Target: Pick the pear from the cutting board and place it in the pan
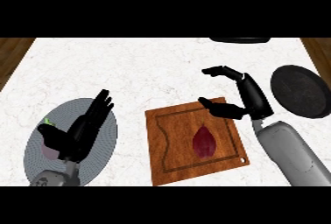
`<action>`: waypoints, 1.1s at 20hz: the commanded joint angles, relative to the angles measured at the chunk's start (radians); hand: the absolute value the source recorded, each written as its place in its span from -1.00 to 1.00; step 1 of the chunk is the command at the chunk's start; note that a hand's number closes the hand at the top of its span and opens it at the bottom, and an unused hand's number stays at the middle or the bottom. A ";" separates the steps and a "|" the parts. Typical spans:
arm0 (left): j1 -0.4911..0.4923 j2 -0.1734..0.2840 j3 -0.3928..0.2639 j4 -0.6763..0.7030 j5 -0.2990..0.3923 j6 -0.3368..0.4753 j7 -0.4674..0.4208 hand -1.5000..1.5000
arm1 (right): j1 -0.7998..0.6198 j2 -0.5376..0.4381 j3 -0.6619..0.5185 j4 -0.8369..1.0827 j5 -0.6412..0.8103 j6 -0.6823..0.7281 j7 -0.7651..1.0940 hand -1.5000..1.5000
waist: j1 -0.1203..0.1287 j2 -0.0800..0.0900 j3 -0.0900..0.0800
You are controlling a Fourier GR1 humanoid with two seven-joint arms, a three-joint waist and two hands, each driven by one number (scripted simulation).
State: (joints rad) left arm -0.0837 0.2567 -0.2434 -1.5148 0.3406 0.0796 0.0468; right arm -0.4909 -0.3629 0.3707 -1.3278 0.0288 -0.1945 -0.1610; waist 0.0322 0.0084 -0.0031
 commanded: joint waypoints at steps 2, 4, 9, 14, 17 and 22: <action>-0.028 0.002 0.020 0.068 0.046 -0.054 0.056 0.00 | 0.012 0.073 0.036 0.096 0.115 -0.074 -0.276 -1.00 | -0.022 -0.002 0.004; 0.012 -0.027 -0.027 -0.001 0.004 -0.005 0.091 0.00 | 0.012 0.044 0.088 0.092 0.155 0.003 -0.218 -1.00 | -0.024 -0.008 0.003; 0.018 -0.010 -0.014 0.009 0.025 -0.029 0.080 0.00 | -0.133 -0.071 0.305 0.125 0.380 0.167 0.157 -1.00 | -0.003 -0.015 -0.004; -0.004 -0.027 -0.023 0.003 0.013 0.000 0.110 0.00 | -0.257 -0.091 0.447 0.093 0.494 0.420 0.425 -1.00 | -0.016 -0.023 -0.004; -0.009 -0.016 -0.009 -0.001 0.020 -0.010 0.116 0.00 | -0.357 -0.002 0.472 0.062 0.487 0.583 0.605 -1.00 | -0.014 -0.019 -0.002; -0.034 -0.055 -0.020 -0.004 0.010 0.019 0.128 0.00 | -0.355 0.130 0.548 0.077 0.445 0.829 0.826 -1.00 | -0.027 -0.014 0.000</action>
State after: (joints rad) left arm -0.0970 0.2329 -0.2535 -1.5178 0.3620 0.0740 0.1672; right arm -0.8105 -0.3307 0.8711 -1.2691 0.4833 0.4749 0.4978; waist 0.0077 -0.0110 -0.0045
